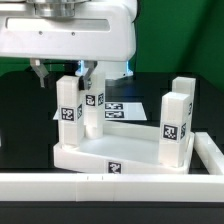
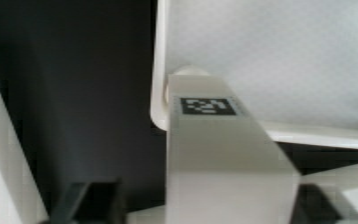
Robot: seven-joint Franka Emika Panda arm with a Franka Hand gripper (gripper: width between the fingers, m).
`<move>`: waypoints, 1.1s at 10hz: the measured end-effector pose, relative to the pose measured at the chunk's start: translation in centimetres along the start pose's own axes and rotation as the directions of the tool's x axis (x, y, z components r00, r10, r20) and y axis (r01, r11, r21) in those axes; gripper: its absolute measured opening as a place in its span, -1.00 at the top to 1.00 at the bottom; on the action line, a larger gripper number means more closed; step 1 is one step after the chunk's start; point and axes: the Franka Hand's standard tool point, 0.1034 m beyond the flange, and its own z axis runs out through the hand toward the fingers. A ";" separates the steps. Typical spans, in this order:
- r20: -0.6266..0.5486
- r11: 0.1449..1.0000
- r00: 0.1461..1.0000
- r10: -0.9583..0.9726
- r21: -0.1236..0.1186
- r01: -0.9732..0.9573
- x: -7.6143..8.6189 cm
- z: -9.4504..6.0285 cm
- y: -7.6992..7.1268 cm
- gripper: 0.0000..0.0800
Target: Assemble desk
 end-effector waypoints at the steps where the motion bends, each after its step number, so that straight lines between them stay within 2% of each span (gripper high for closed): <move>1: 0.000 1.000 1.000 0.000 0.000 0.000 0.0 0.0 0.0 0.28; 5: 0.000 0.998 0.998 0.059 0.000 -0.059 0.0 0.0 0.0 0.28; 8: 0.000 0.972 0.972 0.234 0.001 -0.234 0.0 0.0 0.0 0.28; 11: 0.000 0.868 0.868 0.497 0.000 -0.497 -0.1 0.1 -0.2 0.28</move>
Offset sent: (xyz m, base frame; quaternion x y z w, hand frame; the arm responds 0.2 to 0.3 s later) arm 0.0000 0.0000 0.0000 0.0000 0.0000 0.0000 1.0000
